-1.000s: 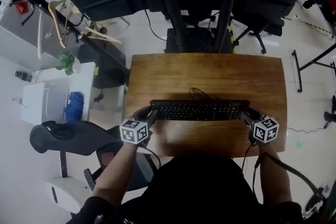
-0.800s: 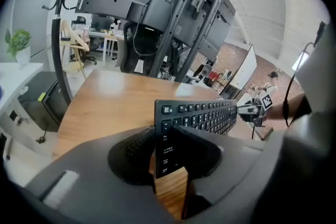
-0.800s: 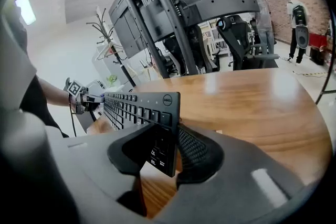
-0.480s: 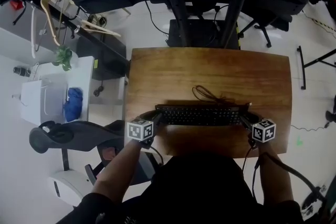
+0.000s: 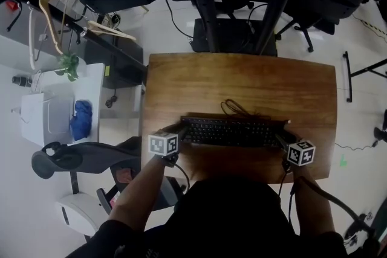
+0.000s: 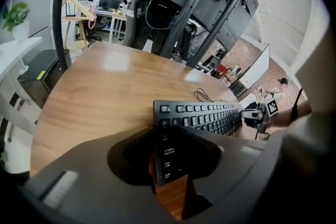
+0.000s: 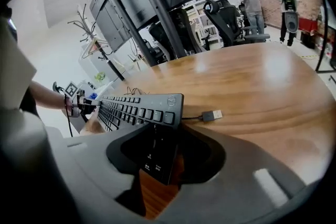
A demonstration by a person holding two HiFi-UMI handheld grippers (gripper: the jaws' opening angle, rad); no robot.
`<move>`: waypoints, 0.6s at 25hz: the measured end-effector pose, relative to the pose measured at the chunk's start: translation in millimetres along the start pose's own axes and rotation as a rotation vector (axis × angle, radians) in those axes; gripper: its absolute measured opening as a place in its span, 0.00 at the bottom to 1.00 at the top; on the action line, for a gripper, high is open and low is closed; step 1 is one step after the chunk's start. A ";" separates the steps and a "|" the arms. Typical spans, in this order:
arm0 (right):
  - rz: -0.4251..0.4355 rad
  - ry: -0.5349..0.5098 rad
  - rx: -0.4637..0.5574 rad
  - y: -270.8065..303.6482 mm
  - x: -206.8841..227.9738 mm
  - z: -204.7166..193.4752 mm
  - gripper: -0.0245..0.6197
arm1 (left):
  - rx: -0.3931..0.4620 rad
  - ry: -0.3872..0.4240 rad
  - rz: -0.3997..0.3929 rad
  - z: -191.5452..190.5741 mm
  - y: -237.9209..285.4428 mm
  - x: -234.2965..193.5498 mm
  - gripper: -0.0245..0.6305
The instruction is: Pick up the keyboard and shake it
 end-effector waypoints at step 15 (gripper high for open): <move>-0.038 -0.422 0.389 -53.6 -77.9 100.7 0.04 | 0.583 0.464 0.212 119.1 -85.7 64.4 0.04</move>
Point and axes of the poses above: the fingertips, and each gripper's own axes: y forward along the fingers, x to its right, z out of its top, the point moved 4 cm from there along -y, backward along the fingers, and after that the axes turned 9 degrees about x, right-handed, at the moved point
